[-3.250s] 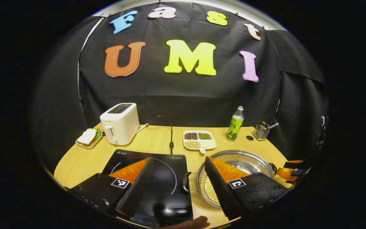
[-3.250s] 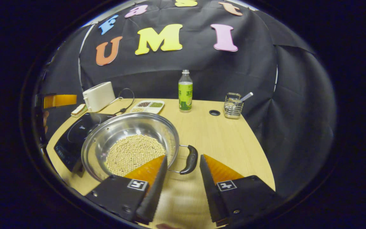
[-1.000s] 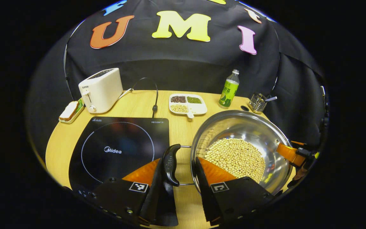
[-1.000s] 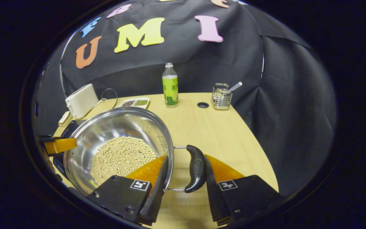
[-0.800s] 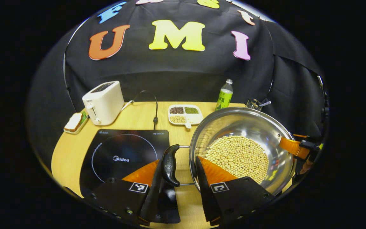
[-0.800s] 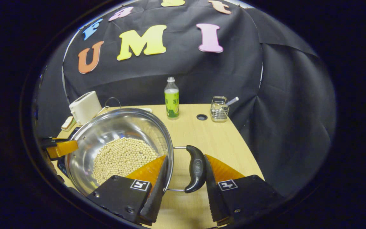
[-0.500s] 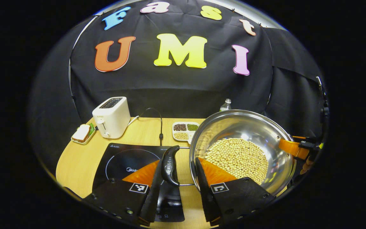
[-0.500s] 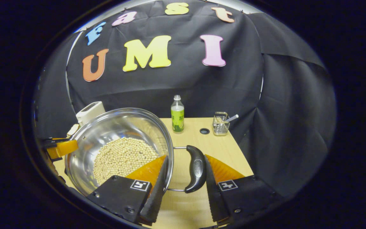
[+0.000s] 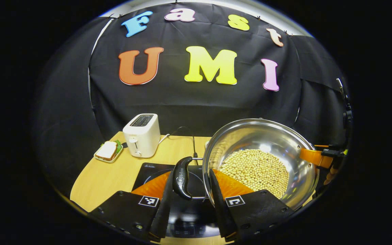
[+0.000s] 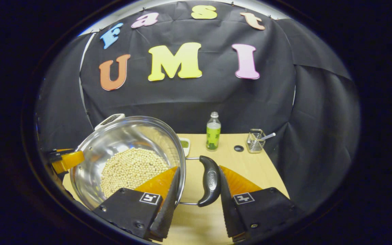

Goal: First push the handle of the pot to place it horizontally, then grasp the pot with both hands and set it on the induction cooktop.

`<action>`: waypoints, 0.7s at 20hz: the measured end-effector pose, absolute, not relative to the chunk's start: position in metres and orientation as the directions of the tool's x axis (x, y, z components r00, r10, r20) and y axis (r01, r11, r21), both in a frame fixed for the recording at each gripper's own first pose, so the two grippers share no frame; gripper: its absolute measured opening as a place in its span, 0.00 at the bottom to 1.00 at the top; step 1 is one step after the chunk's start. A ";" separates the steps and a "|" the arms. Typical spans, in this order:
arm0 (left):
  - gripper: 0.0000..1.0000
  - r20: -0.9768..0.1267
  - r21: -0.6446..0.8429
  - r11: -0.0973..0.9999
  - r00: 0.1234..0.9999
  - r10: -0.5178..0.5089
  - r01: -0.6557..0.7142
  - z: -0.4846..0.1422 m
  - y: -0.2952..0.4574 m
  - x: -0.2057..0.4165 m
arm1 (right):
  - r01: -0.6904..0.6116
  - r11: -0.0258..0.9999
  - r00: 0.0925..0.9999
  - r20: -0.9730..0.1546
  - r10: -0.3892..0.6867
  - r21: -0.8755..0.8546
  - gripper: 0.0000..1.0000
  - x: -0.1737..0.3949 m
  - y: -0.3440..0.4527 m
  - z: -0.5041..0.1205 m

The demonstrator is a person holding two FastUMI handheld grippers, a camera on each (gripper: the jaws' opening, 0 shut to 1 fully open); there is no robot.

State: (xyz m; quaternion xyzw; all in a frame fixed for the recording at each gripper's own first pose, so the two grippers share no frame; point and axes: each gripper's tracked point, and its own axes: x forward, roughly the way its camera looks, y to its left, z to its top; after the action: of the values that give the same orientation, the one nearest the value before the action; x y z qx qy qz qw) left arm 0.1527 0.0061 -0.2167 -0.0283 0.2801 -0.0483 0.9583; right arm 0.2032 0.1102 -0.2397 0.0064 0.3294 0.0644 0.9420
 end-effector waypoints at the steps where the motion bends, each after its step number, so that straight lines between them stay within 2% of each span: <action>1: 0.56 -0.533 -0.081 0.995 0.841 -0.094 0.060 -0.216 0.015 0.155 | -0.122 0.991 0.772 -0.621 0.133 0.060 0.63 0.206 0.121 -0.240; 8: 0.55 -0.542 -0.083 0.996 0.840 -0.012 -0.040 -0.221 0.078 0.164 | -0.154 0.981 0.740 -0.644 0.195 0.120 0.63 0.216 0.189 -0.256; 14: 0.56 -0.590 -0.104 0.987 0.806 0.037 -0.121 -0.256 0.119 0.168 | -0.196 0.975 0.715 -0.665 0.217 0.107 0.64 0.223 0.236 -0.284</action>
State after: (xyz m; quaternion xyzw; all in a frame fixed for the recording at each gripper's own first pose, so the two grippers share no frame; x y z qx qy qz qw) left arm 0.1681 0.1189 -0.2560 -0.0686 0.3084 0.0416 0.9479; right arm 0.2231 0.2359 -0.2836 0.0145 0.3610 0.1113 0.9258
